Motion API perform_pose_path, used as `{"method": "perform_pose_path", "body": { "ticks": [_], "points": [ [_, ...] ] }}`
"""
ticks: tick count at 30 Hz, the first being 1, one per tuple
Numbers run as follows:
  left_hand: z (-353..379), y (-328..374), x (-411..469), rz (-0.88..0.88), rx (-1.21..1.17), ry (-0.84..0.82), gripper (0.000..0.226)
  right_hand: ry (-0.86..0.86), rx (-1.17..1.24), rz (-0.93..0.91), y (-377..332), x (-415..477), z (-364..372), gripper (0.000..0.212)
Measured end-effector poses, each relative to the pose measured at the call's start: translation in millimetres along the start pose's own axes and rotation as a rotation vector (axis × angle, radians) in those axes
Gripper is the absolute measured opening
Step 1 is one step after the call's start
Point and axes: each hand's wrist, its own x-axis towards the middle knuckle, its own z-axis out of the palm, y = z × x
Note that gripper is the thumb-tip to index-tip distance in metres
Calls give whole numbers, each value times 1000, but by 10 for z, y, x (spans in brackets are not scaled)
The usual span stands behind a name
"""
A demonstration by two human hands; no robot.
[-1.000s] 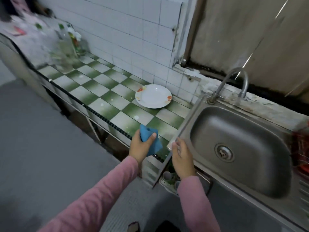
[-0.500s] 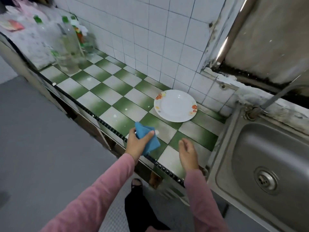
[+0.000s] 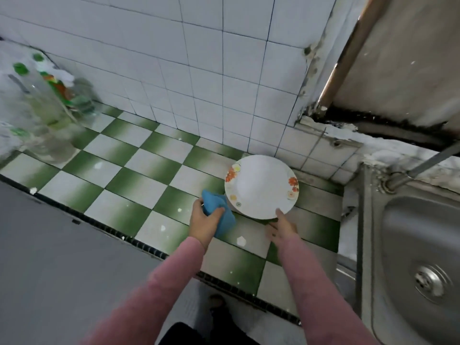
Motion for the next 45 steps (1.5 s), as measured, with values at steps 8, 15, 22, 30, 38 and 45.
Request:
{"method": "perform_pose_path", "body": {
  "ticks": [8, 15, 22, 30, 38, 45],
  "points": [
    [-61, 322, 471, 52, 99, -149, 48, 41, 171, 74, -18, 110, 150, 32],
    [-174, 503, 747, 46, 107, -231, 45, 107, 338, 46, 1, 10, 373, 36],
    [-182, 578, 894, 77, 149, -281, 53, 169, 356, -50, 54, -88, 293, 45],
    [-110, 550, 976, 71, 163, -312, 56, 222, 318, -182, 29, -214, 119, 46],
    [-61, 540, 971, 73, 99, -387, 45, 318, 161, -327, -206, -370, 68, 24],
    [-15, 538, 950, -7, -21, -390, 36, 307, -120, -467, -489, -480, 199, 21]
  ]
}}
